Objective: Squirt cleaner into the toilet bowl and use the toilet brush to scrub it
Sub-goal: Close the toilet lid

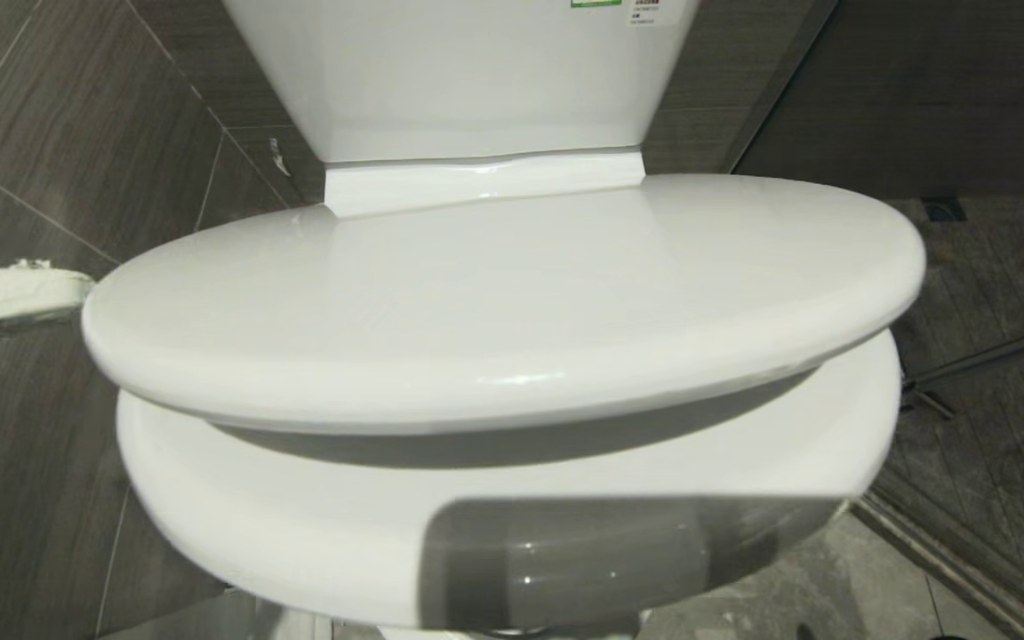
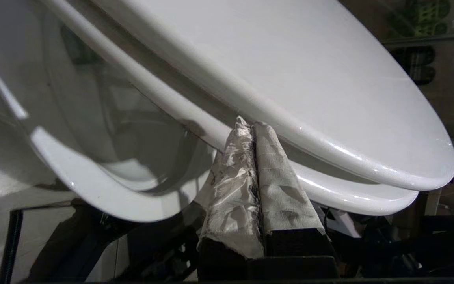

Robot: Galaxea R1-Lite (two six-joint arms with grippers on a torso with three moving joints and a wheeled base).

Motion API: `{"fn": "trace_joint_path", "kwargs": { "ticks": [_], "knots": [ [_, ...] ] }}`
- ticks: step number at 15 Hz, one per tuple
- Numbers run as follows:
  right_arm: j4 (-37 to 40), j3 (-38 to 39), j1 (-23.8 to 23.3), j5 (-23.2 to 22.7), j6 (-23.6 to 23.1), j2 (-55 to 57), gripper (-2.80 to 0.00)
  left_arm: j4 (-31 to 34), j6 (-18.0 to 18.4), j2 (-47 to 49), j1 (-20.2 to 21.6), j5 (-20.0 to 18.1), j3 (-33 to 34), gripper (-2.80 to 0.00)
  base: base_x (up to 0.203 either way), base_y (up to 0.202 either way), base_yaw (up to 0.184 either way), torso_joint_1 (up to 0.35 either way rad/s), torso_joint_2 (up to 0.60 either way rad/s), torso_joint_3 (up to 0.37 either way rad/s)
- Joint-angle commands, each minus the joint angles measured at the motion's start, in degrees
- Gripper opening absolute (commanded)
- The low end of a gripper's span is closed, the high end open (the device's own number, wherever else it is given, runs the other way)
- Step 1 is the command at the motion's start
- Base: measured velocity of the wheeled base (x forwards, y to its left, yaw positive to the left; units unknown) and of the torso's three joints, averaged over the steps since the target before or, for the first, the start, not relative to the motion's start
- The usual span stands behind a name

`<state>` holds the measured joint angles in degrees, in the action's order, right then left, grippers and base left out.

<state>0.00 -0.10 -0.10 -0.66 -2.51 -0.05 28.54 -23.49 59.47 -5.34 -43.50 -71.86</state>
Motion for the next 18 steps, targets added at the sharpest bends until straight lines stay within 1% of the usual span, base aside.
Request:
{"fn": "trace_joint_path", "kwargs": {
  "ticks": [1,3,4,9,12,14,18],
  "knots": [
    [0.00,0.01,0.01,-0.04,-0.04,0.05,-2.80,4.67,0.29,2.83,-0.02,0.44,-2.66,-2.80,0.000,0.000,0.000,0.000,0.00,0.000],
    [0.00,0.01,0.01,-0.04,-0.04,0.05,-2.80,6.08,0.70,4.00,-0.91,5.00,-3.73,-2.80,0.000,0.000,0.000,0.001,0.00,0.043],
    [0.00,0.01,0.01,-0.04,-0.04,0.05,-2.80,6.66,0.92,4.72,-1.54,6.29,-3.89,-2.80,0.000,0.000,0.000,0.002,0.01,0.144],
    [0.00,0.01,0.01,-0.04,-0.04,0.05,-2.80,8.36,1.08,6.71,-1.60,6.82,-5.64,-2.80,0.000,0.000,0.000,0.001,0.00,0.187],
    [0.00,0.01,0.01,-0.04,-0.04,0.05,-2.80,9.30,1.29,7.88,-2.70,9.17,-6.73,-2.80,0.000,0.000,0.000,0.001,0.00,0.203],
    [0.00,0.01,0.01,-0.04,-0.04,0.05,-2.80,10.93,1.51,8.68,-2.96,9.66,-7.74,-2.80,0.000,0.000,0.000,-0.002,0.00,0.202],
    [0.00,0.01,0.01,-0.04,-0.04,0.05,-2.80,11.72,1.64,10.02,-4.00,10.20,-9.06,-2.80,0.000,0.000,0.000,-0.004,0.00,0.128]
  ]
}}
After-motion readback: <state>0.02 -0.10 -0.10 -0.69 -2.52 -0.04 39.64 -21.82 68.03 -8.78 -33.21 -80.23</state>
